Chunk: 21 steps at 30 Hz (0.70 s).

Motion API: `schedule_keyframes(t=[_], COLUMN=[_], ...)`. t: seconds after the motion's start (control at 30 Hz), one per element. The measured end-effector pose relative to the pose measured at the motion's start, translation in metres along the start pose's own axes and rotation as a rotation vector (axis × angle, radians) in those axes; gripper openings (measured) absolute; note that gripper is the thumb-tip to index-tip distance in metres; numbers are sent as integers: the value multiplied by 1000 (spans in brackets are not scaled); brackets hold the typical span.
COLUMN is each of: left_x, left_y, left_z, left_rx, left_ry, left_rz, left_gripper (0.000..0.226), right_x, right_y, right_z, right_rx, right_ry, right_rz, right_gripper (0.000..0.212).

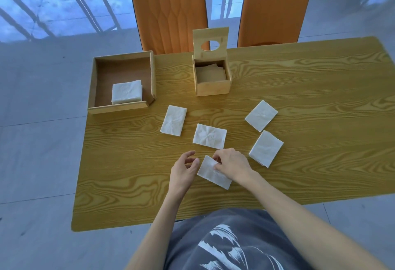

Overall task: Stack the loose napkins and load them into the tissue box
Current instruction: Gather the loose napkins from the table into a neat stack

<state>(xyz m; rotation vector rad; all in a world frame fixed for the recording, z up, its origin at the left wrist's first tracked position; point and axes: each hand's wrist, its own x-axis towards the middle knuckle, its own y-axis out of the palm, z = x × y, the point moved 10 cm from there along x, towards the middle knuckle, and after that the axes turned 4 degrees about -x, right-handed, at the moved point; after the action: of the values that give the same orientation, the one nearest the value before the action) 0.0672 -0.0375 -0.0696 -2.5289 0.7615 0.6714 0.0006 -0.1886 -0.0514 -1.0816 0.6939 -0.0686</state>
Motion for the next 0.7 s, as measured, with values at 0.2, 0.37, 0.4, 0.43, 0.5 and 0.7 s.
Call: schedule_keyframes(t=[0.2, 0.37, 0.4, 0.43, 0.5, 0.7], left_x=[7, 6, 7, 7, 9, 11], left_y=[5, 2, 2, 4, 8, -4], left_z=[5, 5, 5, 6, 9, 25], left_rx=[-161, -372, -391, -415, -481, -559], left_ry=[-96, -157, -164, -173, -209, -285], left_rz=[34, 16, 19, 30, 54, -67], left_gripper=[44, 35, 32, 30, 27, 23], right_x=[15, 29, 32, 35, 38, 48], right_y=[-13, -14, -12, -10, -6, -37], right_z=[-1, 5, 4, 4, 6, 0], right_rx=[303, 625, 678, 713, 730, 319], right_ry=[-30, -14, -3, 8, 27, 44], right_rz=[43, 77, 80, 85, 104, -220], right_gripper=[18, 17, 18, 19, 21, 26])
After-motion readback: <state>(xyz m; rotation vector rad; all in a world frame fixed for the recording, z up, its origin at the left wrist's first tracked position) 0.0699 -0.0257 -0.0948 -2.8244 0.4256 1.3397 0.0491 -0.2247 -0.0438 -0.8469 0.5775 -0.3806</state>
